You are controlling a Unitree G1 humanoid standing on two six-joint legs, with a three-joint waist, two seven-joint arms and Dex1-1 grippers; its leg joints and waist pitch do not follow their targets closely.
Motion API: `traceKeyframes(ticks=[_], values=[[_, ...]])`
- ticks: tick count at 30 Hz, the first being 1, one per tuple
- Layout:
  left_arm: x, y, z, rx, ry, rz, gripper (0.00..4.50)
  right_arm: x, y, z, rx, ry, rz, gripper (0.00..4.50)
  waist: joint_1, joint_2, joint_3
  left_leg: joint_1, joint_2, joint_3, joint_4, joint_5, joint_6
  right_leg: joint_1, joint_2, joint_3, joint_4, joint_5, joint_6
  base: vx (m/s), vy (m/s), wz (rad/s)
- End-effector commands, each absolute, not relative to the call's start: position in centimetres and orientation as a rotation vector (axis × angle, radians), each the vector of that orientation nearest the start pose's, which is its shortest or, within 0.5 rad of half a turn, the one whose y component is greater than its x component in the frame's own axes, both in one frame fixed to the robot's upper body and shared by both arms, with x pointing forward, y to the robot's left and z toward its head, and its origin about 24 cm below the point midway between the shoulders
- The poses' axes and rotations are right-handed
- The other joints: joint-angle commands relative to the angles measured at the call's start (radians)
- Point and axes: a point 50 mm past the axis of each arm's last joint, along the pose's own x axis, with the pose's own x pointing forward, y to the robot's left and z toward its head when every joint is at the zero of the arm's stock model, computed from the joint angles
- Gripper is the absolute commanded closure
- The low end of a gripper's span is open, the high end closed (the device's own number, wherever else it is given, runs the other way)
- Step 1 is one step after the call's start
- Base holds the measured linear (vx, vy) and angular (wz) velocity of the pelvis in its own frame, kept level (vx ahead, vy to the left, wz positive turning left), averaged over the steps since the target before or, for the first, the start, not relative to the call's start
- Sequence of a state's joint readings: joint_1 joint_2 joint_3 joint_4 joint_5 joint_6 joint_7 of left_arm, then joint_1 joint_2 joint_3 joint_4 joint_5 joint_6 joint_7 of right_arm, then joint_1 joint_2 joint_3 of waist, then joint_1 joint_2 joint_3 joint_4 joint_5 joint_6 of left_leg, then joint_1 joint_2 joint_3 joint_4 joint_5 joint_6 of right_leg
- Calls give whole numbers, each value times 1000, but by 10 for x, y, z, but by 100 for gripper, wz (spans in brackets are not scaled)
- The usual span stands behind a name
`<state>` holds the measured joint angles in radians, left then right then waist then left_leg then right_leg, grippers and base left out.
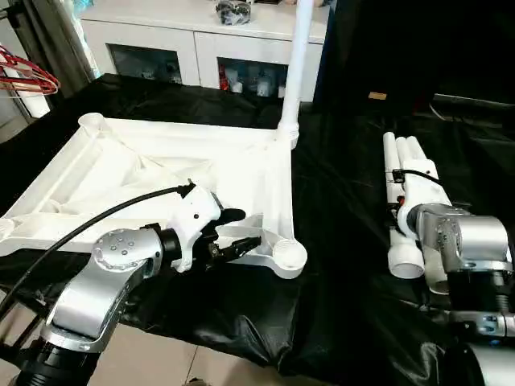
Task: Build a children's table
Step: Pick table leg
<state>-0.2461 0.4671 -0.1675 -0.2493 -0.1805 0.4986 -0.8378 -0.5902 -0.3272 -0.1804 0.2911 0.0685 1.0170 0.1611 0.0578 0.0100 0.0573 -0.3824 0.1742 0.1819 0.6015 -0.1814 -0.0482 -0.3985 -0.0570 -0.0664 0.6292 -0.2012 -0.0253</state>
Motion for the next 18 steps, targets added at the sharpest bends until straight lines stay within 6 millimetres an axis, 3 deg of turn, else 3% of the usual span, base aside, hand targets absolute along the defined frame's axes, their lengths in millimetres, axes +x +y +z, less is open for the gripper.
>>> traceKeyframes(ticks=[1, 13, 18], values=[[262, 135, 108, 316, 205, -1038, 155, 333, -230, 83, -32, 690, -57, 154, 0, 7, -68, 22, 48, -20, -63, -138, -31, 53, -77, 58, -75, -117, -179, 0, 0, 0], [263, 138, 107, 322, 215, -1036, 155, 340, -234, 96, 11, 602, -77, 154, 1, 12, -69, 23, 47, -20, -61, -139, -31, 51, -76, 57, -75, -125, -182, 0, 0, 0], [262, 137, 107, 323, 221, -1052, 155, 338, -236, 89, 23, 654, -62, 154, 0, 11, -70, 23, 46, -19, -60, -138, -29, 52, -75, 56, -74, -115, -186, 0, 0, 0]])
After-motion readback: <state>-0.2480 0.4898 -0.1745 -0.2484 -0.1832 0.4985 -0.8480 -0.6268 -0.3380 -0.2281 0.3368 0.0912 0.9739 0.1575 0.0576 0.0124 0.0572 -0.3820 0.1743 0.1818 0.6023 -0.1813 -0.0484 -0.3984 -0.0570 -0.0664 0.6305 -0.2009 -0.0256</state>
